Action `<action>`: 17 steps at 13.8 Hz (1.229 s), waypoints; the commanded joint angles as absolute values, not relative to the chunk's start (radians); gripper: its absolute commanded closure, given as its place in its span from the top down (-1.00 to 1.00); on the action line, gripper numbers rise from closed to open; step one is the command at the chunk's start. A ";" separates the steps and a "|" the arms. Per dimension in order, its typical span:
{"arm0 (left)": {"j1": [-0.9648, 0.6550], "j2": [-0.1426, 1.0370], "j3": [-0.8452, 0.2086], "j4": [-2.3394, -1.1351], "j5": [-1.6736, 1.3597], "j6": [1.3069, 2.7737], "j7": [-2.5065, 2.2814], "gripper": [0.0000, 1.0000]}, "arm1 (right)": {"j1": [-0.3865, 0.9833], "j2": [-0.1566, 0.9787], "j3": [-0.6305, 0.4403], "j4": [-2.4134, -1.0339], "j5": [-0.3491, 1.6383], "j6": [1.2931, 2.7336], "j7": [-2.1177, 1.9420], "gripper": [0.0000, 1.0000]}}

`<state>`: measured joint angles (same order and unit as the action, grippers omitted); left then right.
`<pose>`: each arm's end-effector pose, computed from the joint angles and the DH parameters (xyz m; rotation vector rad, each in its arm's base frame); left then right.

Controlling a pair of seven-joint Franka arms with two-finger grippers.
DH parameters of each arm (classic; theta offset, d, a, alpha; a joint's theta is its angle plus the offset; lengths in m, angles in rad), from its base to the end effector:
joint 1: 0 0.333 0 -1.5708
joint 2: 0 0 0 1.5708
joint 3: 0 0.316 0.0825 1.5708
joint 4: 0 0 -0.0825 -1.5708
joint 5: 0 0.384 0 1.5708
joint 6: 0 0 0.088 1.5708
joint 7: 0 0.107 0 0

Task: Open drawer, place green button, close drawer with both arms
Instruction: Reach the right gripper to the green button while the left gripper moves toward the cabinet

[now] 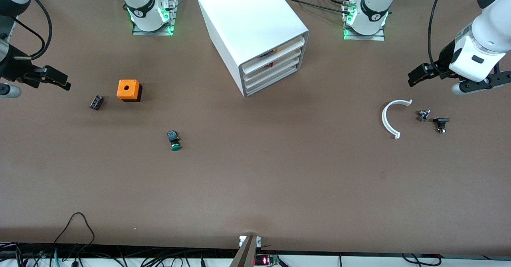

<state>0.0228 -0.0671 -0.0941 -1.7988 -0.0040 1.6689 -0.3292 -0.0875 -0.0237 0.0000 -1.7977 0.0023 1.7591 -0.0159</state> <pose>0.5331 -0.0398 0.5613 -3.0992 -0.4033 0.0959 0.5520 -0.0482 0.5459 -3.1364 0.1130 0.0232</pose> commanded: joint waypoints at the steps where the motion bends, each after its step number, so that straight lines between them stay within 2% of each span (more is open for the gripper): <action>1: 0.026 -0.052 -0.100 -1.761 -0.008 1.637 -0.316 1.00 | -0.092 -0.028 0.002 -1.793 0.002 1.767 -0.017 1.00; 9: 0.020 -0.041 -0.098 -1.758 -0.006 1.638 -0.313 1.00 | -0.091 -0.014 0.008 -1.793 0.015 1.773 -0.026 1.00; 12: 0.006 0.011 -0.107 -1.749 0.000 1.637 -0.318 1.00 | -0.051 0.061 0.020 -1.790 0.025 1.836 -0.020 1.00; 15: -0.005 0.064 -0.129 -1.652 0.000 1.559 -0.321 1.00 | 0.024 0.185 0.021 -1.784 0.015 1.960 -0.032 1.00; 17: -0.014 0.119 -0.138 -1.638 -0.015 1.536 -0.318 1.00 | 0.086 0.248 0.021 -1.784 0.005 2.043 -0.035 1.00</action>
<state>-0.0010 0.0383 -0.1299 -1.7126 -0.0045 1.5937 -0.3292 0.0337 0.1839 0.0259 -1.8025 0.0111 1.9860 -0.0175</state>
